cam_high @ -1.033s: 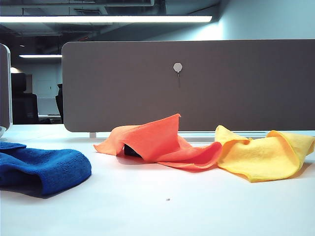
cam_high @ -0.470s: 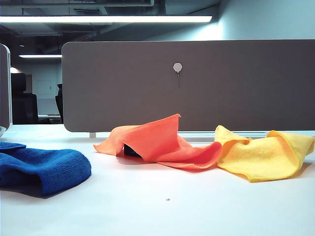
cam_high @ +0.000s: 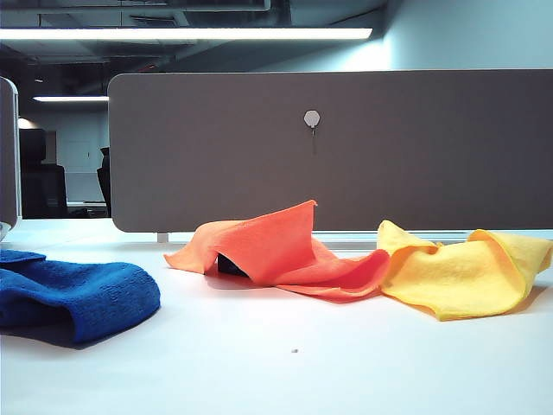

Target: Pick up a rag that is the same color as the top surface of the Rubik's Cube and cover the cube with it.

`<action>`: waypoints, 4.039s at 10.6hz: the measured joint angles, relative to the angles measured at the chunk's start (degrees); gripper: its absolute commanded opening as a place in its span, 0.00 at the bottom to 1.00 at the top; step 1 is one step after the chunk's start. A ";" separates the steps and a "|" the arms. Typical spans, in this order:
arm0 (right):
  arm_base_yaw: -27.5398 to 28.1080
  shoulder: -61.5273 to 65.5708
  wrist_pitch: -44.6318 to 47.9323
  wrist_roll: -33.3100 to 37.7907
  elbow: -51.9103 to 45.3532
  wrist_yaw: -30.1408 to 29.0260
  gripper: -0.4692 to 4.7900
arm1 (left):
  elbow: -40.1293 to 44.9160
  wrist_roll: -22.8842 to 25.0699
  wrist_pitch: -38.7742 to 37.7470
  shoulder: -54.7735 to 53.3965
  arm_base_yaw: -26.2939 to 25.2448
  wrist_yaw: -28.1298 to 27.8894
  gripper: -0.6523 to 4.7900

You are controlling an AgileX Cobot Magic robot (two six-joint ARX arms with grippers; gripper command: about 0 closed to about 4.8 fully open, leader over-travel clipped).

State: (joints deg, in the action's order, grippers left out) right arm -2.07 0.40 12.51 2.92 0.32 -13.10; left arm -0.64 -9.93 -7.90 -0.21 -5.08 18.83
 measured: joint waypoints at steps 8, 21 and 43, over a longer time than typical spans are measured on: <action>0.00 -0.02 -0.02 0.00 0.00 0.37 0.09 | 0.00 10.88 1.31 0.02 18.36 -21.62 0.11; 0.04 -0.02 11.15 -1.49 0.00 -3.67 0.09 | -0.76 17.66 17.46 0.07 19.89 -22.62 0.11; 6.25 0.02 -1.05 -5.33 0.00 8.31 0.09 | 0.09 14.16 10.64 0.02 10.73 -16.44 0.11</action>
State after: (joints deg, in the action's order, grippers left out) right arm 4.19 0.43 11.46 -2.42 0.32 -4.80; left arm -0.56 4.23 2.74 -0.19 5.65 2.39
